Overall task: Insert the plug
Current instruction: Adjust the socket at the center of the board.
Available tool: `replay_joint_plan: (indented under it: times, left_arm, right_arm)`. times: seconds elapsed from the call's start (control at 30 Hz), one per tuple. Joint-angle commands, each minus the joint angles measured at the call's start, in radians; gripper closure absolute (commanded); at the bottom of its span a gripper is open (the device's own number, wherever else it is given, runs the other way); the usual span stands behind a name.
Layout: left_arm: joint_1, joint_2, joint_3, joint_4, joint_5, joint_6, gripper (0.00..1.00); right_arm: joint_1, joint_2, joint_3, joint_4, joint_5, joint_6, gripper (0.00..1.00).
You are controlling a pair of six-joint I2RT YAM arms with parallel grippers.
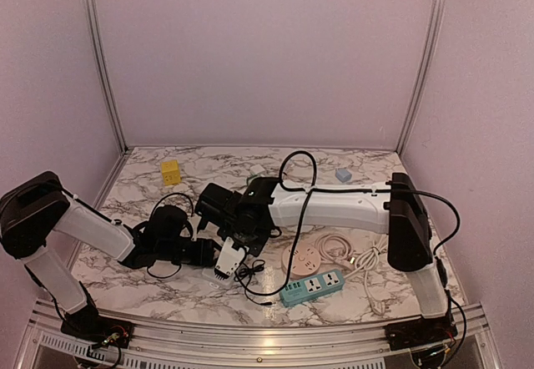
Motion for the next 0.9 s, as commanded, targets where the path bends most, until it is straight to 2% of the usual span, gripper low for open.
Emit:
replay_joint_plan:
  times: [0.0,0.5,0.87]
  left_arm:
    - [-0.055,0.041,0.011,-0.048,0.035,0.031,0.52]
    - [-0.136,0.079,0.027,-0.027,0.027,0.04,0.52]
    - [-0.148,0.059,0.014,-0.017,0.012,0.041,0.52]
  right_arm:
    - [-0.004,0.033,0.049,-0.039,-0.078,-0.04,1.0]
    - [-0.018,0.028,0.015,-0.059,-0.152,-0.06,1.0]
    - [-0.056,0.068,-0.002,-0.068,-0.254,-0.075,1.0]
